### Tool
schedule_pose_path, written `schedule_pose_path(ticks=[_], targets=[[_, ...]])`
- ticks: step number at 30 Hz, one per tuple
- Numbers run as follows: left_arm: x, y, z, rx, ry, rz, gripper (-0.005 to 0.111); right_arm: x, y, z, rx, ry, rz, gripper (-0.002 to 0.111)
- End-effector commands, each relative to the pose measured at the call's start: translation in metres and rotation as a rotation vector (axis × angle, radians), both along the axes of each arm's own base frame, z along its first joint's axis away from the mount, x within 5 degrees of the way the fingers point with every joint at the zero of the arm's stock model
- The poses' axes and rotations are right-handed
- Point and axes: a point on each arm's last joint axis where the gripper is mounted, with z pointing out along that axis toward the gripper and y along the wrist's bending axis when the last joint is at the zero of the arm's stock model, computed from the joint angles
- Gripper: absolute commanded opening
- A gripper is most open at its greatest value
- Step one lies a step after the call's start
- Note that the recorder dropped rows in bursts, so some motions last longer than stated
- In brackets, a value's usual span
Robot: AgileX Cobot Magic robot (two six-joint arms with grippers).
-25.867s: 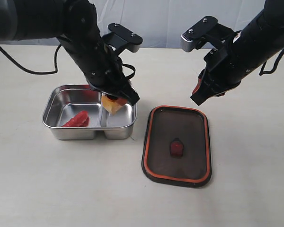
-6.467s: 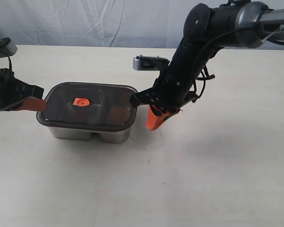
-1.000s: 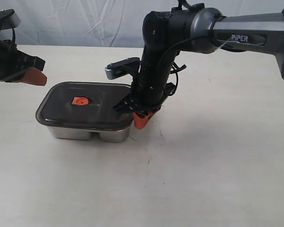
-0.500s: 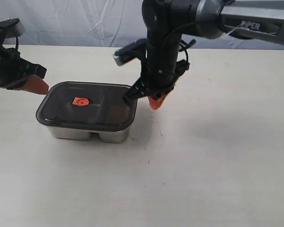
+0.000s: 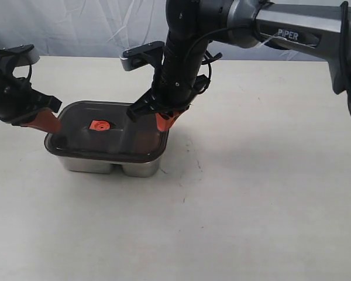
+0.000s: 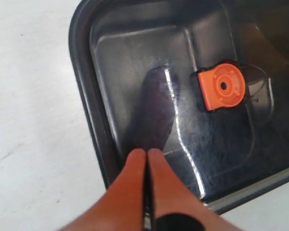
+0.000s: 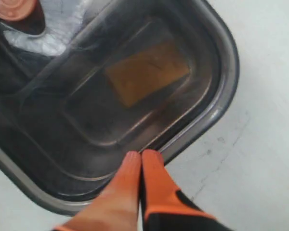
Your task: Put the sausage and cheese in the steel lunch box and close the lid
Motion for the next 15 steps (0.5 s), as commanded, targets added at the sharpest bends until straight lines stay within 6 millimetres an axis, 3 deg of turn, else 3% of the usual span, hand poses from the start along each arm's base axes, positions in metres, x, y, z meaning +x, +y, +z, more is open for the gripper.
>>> schedule_pose_path(ticks=[1, 5, 15], targets=[[0.003, 0.000, -0.010, 0.004, 0.031, 0.010, 0.000, 0.001, 0.000, 0.004, 0.020, -0.008, 0.013, -0.001], [0.006, 0.001, -0.020, 0.008, 0.049, 0.020, 0.000, 0.002, 0.001, 0.000, 0.019, -0.008, 0.013, -0.001], [0.007, 0.001, -0.026, 0.010, 0.058, 0.024, 0.000, 0.004, 0.004, -0.036, -0.044, 0.066, 0.015, -0.001]])
